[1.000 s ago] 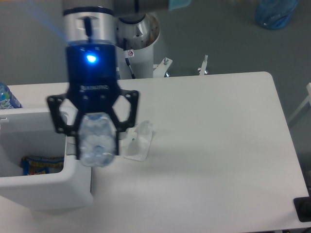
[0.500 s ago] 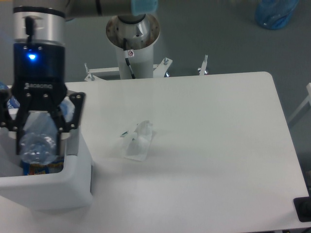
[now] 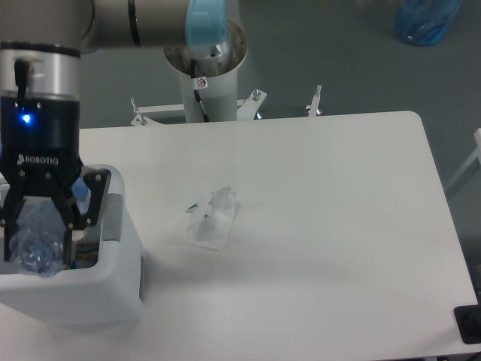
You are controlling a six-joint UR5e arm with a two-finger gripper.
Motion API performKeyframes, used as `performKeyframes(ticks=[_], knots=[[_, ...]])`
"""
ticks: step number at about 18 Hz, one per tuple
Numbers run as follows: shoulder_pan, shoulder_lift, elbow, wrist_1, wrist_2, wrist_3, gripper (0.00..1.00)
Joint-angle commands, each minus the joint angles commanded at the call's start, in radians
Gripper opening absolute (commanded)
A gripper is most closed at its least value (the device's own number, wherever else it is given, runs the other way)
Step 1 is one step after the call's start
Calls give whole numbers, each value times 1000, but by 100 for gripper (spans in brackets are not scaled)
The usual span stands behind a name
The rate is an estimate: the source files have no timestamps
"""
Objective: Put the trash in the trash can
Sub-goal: 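Carry the bottle over the white trash bin and lower it in, then open the gripper to release the bottle into the bin, then move the open gripper over the crumpled white tissue and lower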
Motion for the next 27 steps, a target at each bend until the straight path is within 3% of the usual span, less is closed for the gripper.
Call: performKeyframes(ticks=[9, 10, 11, 13, 20, 27], knots=[[-37, -26, -49, 0, -2, -2, 58], [-40, -26, -55, 0, -2, -2, 67], [-40, -26, -55, 0, -2, 0, 88], [-41, -22, -60, -2, 0, -9, 100], [3, 24, -110, -5, 9, -9, 100], [184, 153, -296, -9, 12, 24, 100]])
